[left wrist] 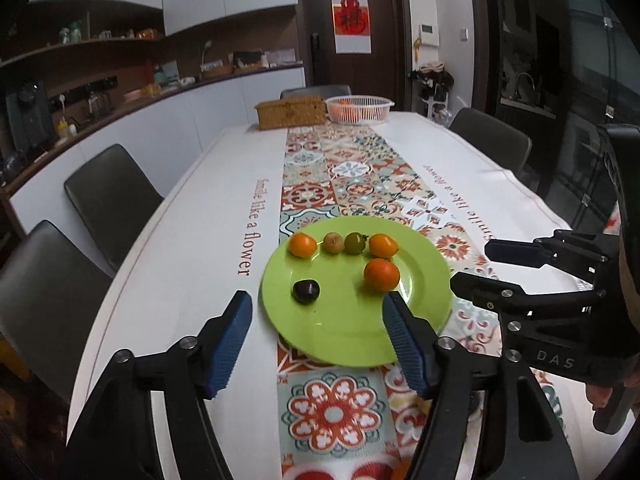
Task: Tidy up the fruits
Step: 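Withdraw both tools from the plate toward the remaining fruits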
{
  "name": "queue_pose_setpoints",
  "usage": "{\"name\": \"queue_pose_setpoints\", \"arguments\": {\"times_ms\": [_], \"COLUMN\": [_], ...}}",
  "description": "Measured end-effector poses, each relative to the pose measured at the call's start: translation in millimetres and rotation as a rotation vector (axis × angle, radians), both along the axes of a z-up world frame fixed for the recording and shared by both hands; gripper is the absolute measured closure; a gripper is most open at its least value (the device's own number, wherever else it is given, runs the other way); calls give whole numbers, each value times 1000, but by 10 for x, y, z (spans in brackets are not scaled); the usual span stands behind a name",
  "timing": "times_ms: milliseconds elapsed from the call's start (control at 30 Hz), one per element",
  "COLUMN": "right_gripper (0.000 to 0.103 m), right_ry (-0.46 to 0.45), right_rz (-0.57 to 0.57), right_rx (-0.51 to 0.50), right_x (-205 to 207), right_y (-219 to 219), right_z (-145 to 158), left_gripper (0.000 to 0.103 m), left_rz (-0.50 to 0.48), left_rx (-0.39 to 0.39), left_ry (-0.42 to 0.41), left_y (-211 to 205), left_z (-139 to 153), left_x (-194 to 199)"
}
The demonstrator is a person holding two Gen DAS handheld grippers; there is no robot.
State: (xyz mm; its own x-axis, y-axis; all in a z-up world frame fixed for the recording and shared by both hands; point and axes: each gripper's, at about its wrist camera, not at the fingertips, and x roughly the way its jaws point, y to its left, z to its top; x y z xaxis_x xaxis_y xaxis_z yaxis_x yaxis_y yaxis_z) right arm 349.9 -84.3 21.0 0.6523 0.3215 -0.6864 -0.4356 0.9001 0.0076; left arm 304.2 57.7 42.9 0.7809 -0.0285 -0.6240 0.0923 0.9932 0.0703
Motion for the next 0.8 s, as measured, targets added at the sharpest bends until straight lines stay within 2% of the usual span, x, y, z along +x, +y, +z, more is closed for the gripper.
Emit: {"name": "queue_pose_setpoints", "arguments": {"times_ms": [100, 333, 400, 467, 800], "right_gripper": [46, 45, 45, 40, 40], "right_ry": [-40, -91, -98, -96, -92], "right_rz": [2, 8, 4, 5, 42], "right_rx": [21, 50, 48, 54, 4], "right_x": [-206, -614, -689, -782, -1133], "right_y": [-59, -161, -184, -213, -285], "right_z": [138, 309, 307, 291, 125], "left_gripper": [27, 20, 18, 17, 13], "left_rz": [11, 34, 36, 38, 43], "left_rx": [2, 26, 39, 54, 61], "left_ry": [-28, -77, -84, -93, -89], "left_y": [-25, -109, -148, -178, -302], "left_z": [85, 215, 222, 222, 86], "left_x": [-214, -660, -779, -887, -1274]}}
